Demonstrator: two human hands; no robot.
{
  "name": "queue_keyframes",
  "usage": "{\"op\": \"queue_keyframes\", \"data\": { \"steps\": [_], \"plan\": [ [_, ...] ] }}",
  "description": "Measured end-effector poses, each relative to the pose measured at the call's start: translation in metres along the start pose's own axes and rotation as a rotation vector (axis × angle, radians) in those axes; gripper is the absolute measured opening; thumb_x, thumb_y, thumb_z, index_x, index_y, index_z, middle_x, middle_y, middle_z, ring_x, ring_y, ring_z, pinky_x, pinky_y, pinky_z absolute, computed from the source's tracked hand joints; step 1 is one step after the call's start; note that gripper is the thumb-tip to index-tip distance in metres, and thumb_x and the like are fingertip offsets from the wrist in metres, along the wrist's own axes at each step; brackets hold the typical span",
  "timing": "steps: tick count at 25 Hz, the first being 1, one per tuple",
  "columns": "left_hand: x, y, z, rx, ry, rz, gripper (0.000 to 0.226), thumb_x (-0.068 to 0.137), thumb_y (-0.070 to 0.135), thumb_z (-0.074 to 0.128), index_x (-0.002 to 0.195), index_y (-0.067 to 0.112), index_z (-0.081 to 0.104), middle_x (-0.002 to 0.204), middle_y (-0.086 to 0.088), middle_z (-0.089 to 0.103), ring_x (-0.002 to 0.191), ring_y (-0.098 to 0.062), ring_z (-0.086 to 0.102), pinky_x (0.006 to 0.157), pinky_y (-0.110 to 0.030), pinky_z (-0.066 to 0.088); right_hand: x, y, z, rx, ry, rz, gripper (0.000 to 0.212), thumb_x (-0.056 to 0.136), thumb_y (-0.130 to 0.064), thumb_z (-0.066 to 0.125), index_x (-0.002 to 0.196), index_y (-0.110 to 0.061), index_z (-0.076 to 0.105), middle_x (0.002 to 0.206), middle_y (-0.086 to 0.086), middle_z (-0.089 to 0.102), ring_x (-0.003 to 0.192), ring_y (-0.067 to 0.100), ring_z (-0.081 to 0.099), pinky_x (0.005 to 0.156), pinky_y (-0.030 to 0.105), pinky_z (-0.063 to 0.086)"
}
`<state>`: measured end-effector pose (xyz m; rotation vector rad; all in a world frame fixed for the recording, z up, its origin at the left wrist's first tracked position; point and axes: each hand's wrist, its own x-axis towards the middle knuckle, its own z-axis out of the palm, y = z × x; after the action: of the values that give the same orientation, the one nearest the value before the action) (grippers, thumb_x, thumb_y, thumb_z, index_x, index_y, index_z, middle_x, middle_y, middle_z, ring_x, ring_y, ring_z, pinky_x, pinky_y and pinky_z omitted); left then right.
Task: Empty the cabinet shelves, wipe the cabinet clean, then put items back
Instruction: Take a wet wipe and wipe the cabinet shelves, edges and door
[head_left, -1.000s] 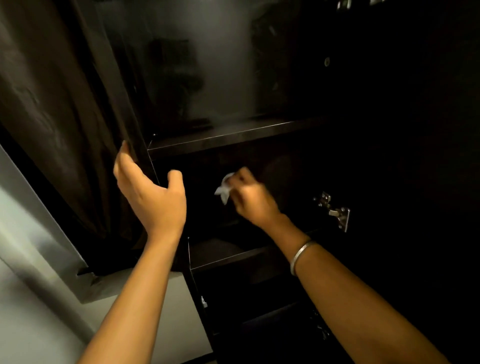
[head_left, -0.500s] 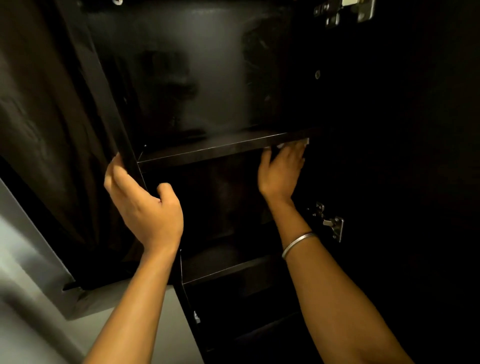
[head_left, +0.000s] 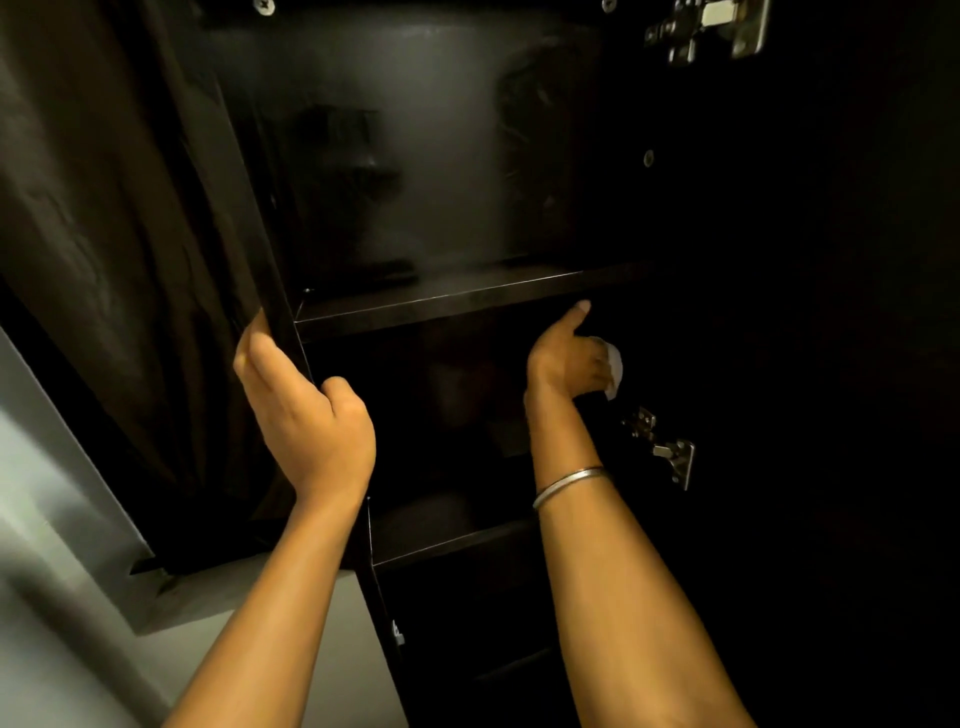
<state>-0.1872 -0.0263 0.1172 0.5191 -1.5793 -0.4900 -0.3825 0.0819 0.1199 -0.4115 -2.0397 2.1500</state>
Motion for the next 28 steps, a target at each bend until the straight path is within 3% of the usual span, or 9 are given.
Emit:
{"op": "queue_keyframes", "data": {
  "steps": [3, 7, 10, 14, 18, 20, 24, 26, 28],
  "plan": [
    [0.001, -0.002, -0.002, 0.010, -0.026, 0.026, 0.063, 0.085, -0.007, 0.049, 0.145, -0.002, 0.031, 0.147, -0.019, 0.037, 0.138, -0.029, 0.039, 0.106, 0.000, 0.020, -0.013, 0.054, 0.016, -0.110, 0.029, -0.278, 0.078, 0.103, -0.047, 0.035, 0.152, 0.009, 0.010, 0.161, 0.029, 0.005, 0.151, 0.036, 0.003, 0.122, 0.042, 0.003],
    [0.001, -0.004, -0.003, 0.011, -0.036, 0.027, 0.063, 0.087, -0.005, 0.049, 0.146, 0.002, 0.030, 0.148, -0.017, 0.037, 0.139, -0.028, 0.039, 0.114, -0.022, 0.032, 0.003, 0.091, 0.006, 0.084, 0.096, 0.033, 0.080, 0.103, -0.044, 0.037, 0.147, 0.018, 0.013, 0.157, 0.035, 0.009, 0.148, 0.041, 0.016, 0.123, 0.046, 0.012],
    [0.001, -0.004, -0.002, -0.004, -0.032, 0.013, 0.062, 0.086, -0.006, 0.049, 0.145, 0.000, 0.032, 0.147, -0.018, 0.038, 0.138, -0.027, 0.040, 0.106, -0.002, 0.024, -0.003, 0.058, 0.006, 0.081, 0.058, 0.078, 0.081, 0.104, -0.046, 0.034, 0.149, 0.016, 0.007, 0.158, 0.034, 0.000, 0.150, 0.041, -0.001, 0.123, 0.045, 0.000],
    [0.000, -0.003, -0.002, -0.031, -0.025, 0.011, 0.064, 0.084, -0.007, 0.048, 0.146, -0.003, 0.032, 0.148, -0.020, 0.037, 0.138, -0.029, 0.039, 0.101, 0.005, 0.018, -0.043, 0.052, 0.021, -0.198, -0.089, -0.450, 0.082, 0.103, -0.043, 0.039, 0.149, 0.015, 0.003, 0.157, 0.035, -0.005, 0.150, 0.038, -0.009, 0.122, 0.040, -0.006],
    [-0.001, -0.002, -0.001, -0.032, -0.012, 0.007, 0.064, 0.082, -0.007, 0.048, 0.144, -0.007, 0.032, 0.147, -0.024, 0.036, 0.136, -0.032, 0.038, 0.101, 0.005, 0.016, -0.093, 0.135, 0.000, -0.659, -0.427, -0.859, 0.086, 0.096, -0.059, 0.033, 0.147, 0.010, 0.029, 0.157, 0.035, 0.008, 0.151, 0.037, 0.000, 0.124, 0.044, 0.002],
    [-0.001, -0.002, -0.001, -0.035, -0.016, 0.008, 0.064, 0.082, -0.007, 0.048, 0.145, -0.007, 0.032, 0.147, -0.024, 0.036, 0.137, -0.032, 0.038, 0.101, 0.005, 0.016, -0.064, 0.122, -0.005, -0.610, -0.319, -0.678, 0.085, 0.097, -0.061, 0.031, 0.145, 0.010, 0.033, 0.157, 0.034, 0.015, 0.150, 0.037, 0.005, 0.124, 0.046, 0.004],
    [-0.001, -0.001, -0.001, -0.028, -0.009, 0.011, 0.063, 0.083, -0.006, 0.048, 0.145, -0.004, 0.033, 0.147, -0.021, 0.037, 0.136, -0.029, 0.040, 0.098, 0.006, 0.018, -0.005, 0.048, -0.006, -0.376, -0.117, -0.138, 0.088, 0.102, -0.057, 0.026, 0.149, 0.016, 0.007, 0.156, 0.038, -0.002, 0.149, 0.042, -0.005, 0.123, 0.047, -0.002],
    [-0.002, -0.002, -0.001, -0.030, -0.012, 0.009, 0.063, 0.083, -0.006, 0.048, 0.145, -0.003, 0.033, 0.147, -0.021, 0.037, 0.136, -0.029, 0.040, 0.098, 0.007, 0.018, -0.048, 0.058, 0.012, -0.412, -0.126, -0.269, 0.090, 0.102, -0.056, 0.024, 0.144, 0.023, 0.010, 0.151, 0.046, 0.001, 0.147, 0.049, -0.003, 0.122, 0.048, -0.006],
    [-0.001, -0.003, 0.000, -0.026, -0.012, 0.010, 0.063, 0.083, -0.006, 0.048, 0.144, -0.005, 0.033, 0.147, -0.022, 0.037, 0.136, -0.031, 0.040, 0.098, 0.007, 0.016, -0.113, 0.094, 0.028, -0.491, -0.346, -0.519, 0.093, 0.099, -0.057, 0.026, 0.142, 0.025, 0.013, 0.147, 0.050, 0.000, 0.146, 0.050, -0.004, 0.122, 0.048, -0.004]
  ]
}}
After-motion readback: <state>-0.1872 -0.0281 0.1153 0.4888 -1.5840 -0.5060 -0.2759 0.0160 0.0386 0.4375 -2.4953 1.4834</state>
